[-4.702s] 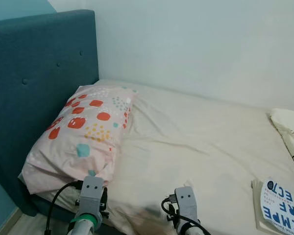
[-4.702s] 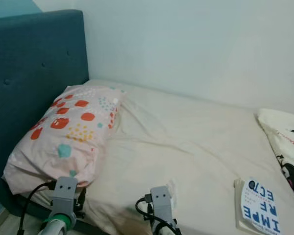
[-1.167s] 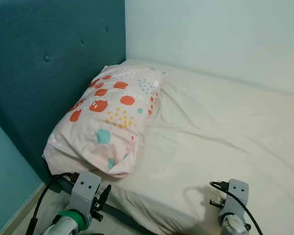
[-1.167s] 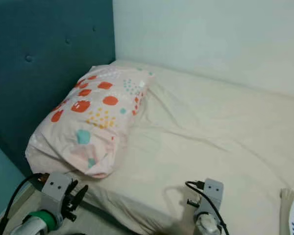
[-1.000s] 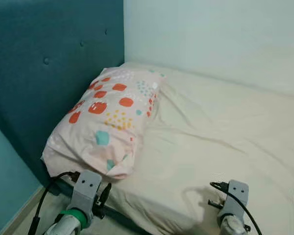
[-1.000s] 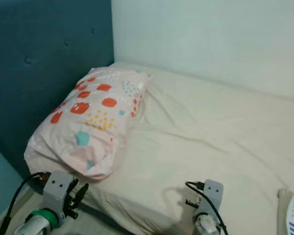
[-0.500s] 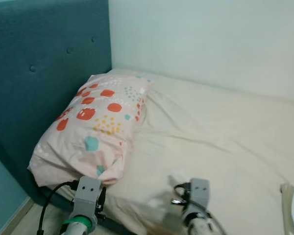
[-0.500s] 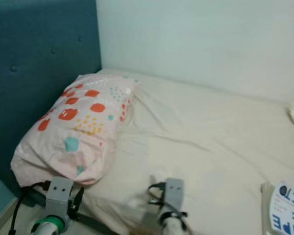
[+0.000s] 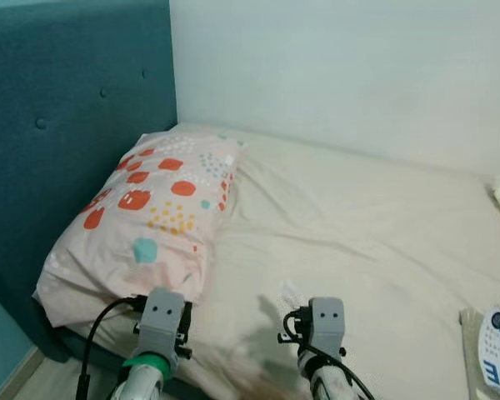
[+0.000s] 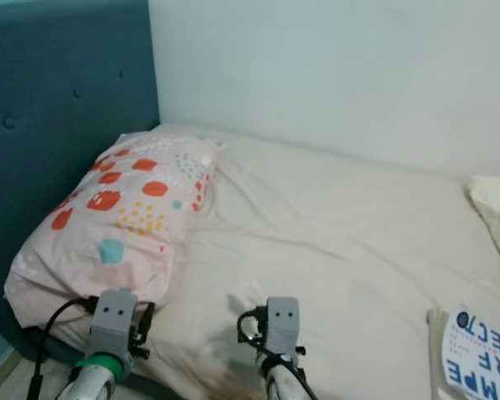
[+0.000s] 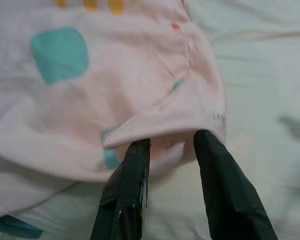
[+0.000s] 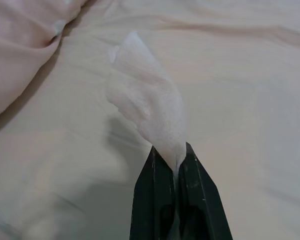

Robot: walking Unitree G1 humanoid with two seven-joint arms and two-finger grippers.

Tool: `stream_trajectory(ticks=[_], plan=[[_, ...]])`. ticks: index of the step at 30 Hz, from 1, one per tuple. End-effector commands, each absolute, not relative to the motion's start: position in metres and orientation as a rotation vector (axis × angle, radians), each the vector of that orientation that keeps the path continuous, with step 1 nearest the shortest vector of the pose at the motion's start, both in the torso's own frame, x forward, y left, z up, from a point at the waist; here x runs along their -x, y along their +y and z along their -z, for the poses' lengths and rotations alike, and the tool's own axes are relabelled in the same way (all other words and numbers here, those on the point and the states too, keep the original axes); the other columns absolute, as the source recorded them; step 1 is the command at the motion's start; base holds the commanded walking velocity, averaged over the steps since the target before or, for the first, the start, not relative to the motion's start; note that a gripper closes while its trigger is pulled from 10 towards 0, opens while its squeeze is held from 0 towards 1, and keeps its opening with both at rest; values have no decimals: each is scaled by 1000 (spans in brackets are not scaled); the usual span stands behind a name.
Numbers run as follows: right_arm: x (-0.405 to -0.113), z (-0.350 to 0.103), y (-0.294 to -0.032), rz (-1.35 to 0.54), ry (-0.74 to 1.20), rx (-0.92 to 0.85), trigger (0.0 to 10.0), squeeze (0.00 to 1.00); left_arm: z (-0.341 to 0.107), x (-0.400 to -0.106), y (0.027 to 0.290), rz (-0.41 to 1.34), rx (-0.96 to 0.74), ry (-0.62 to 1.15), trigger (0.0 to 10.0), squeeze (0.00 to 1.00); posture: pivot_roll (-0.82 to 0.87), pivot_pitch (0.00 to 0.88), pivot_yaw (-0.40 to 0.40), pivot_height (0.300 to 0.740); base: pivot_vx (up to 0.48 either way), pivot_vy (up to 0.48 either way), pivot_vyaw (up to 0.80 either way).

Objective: Clean up the room

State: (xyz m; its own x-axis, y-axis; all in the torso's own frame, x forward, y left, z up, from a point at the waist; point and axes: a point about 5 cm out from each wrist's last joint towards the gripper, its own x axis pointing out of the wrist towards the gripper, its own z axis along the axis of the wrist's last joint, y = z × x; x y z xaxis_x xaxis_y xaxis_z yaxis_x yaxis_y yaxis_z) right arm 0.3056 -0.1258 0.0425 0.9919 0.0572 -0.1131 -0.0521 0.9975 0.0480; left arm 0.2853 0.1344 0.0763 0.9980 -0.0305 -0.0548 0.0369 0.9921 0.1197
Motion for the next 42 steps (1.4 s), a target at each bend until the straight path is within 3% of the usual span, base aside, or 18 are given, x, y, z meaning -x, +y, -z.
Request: stream_trajectory(ticks=[1,19,42], plan=[[-303,-38,-128,-48,142,-32,10000,0,-73,-283,135,31,-130,58,10000,0,41,3,-18,638,0,0,0],[-298,-35,-124,-82,149,-18,10000,0,-67,-276,136,6,-122,53,10000,0,40,0,-31,738,0,0,0],[-288,-14,-127,-74,279,16,10000,0,-45,-266,143,-53,-35,166,10000,0,43,0,-30,740,0,0,0]])
